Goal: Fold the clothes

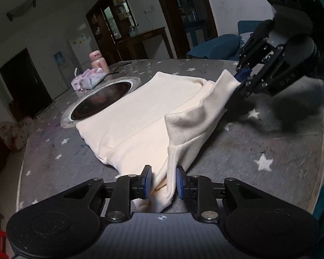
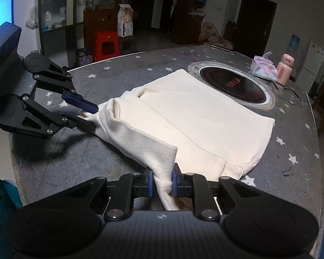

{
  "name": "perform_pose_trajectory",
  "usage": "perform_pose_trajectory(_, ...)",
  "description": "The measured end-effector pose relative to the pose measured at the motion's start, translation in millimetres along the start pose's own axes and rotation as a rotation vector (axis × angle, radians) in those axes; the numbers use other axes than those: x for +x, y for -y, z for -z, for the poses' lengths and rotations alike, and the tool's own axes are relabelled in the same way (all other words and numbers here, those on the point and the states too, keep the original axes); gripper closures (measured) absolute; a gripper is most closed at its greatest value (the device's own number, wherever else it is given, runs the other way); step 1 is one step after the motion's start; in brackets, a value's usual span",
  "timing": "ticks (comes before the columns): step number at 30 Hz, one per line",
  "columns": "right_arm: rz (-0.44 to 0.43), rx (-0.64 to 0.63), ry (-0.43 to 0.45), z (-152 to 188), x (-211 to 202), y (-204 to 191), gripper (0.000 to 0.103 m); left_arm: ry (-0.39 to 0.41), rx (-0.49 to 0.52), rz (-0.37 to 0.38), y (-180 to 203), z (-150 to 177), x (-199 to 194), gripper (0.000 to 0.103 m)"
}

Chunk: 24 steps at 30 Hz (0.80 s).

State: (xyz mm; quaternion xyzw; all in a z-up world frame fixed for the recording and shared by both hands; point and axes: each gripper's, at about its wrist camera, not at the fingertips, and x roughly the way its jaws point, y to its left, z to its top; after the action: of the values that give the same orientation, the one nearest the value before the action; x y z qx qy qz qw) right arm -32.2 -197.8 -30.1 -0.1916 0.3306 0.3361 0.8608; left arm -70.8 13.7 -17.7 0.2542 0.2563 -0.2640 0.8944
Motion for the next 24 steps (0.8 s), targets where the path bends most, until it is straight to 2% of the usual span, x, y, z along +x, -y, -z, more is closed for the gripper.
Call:
perform_pose_trajectory(3,0.004,0.006,0.000,0.6,0.4,-0.3,0.088,0.002,0.038,-0.002,3.1,3.4,0.2,0.076)
perform_pose_trajectory(7,0.012,0.015,0.008,3.4,-1.5,-2.6,0.092,0.008,0.020,0.023,-1.3,3.5,-1.0,0.094)
perform_pose_trajectory(9,0.016,0.020,0.016,4.0,-3.9,-4.4,0.093,0.017,-0.003,0.033,-4.5,1.4,-7.0,0.096)
perform_pose_trajectory(13,0.012,0.021,0.033,4.5,-15.7,-8.4,0.093,0.032,-0.056,0.055,-10.0,-2.5,-22.0,0.097)
perform_pose_trajectory(17,-0.030,-0.005,0.039,5.5,-43.8,-21.3,0.093,0.032,-0.109,0.092,-7.4,-2.5,-50.7,0.097)
perform_pose_trajectory(21,-0.086,0.009,0.029,7.0,-78.7,-35.2,0.093,0.032,-0.126,0.120,2.3,-2.2,-86.5,0.097)
perform_pose_trajectory(24,-0.122,0.024,0.016,6.7,-100.5,-45.6,0.094,0.052,-0.113,0.102,6.5,-8.9,-103.0,0.097)
